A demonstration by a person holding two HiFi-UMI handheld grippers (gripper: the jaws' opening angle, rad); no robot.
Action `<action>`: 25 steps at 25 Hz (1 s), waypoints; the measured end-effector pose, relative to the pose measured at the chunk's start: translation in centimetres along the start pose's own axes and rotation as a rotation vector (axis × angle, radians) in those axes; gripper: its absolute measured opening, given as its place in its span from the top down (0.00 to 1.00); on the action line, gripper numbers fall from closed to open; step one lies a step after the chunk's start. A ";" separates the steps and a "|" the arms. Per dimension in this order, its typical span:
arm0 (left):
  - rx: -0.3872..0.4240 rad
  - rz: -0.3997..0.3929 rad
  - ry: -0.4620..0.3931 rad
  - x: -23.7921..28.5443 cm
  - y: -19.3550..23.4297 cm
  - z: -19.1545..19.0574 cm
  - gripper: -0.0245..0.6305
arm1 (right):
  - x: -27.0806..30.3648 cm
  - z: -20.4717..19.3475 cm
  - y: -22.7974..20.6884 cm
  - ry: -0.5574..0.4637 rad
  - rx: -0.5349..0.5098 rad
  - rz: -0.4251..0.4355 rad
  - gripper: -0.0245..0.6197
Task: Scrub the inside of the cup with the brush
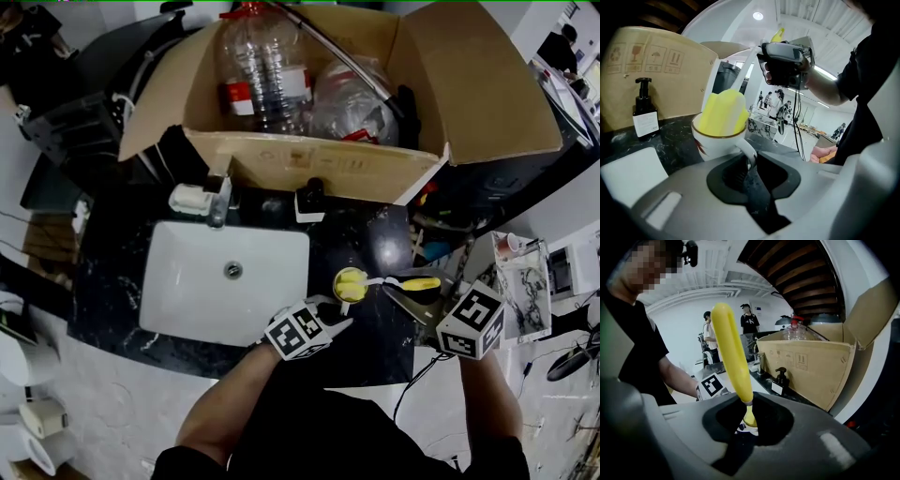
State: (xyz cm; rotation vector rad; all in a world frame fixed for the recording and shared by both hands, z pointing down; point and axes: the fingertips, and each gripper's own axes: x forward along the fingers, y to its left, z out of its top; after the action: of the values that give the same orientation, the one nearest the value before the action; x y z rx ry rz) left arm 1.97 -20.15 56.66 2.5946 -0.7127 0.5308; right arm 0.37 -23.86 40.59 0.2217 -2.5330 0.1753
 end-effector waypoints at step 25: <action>0.072 -0.004 0.068 0.3 -0.4 -0.4 0.84 | -0.3 -2.4 1.1 0.267 -0.176 -0.004 0.90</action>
State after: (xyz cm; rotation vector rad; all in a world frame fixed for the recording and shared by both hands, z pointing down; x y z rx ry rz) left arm 2.29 -19.73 57.05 2.6293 -0.6777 0.6520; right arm 1.70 -22.38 42.30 0.1247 -2.2665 -0.0196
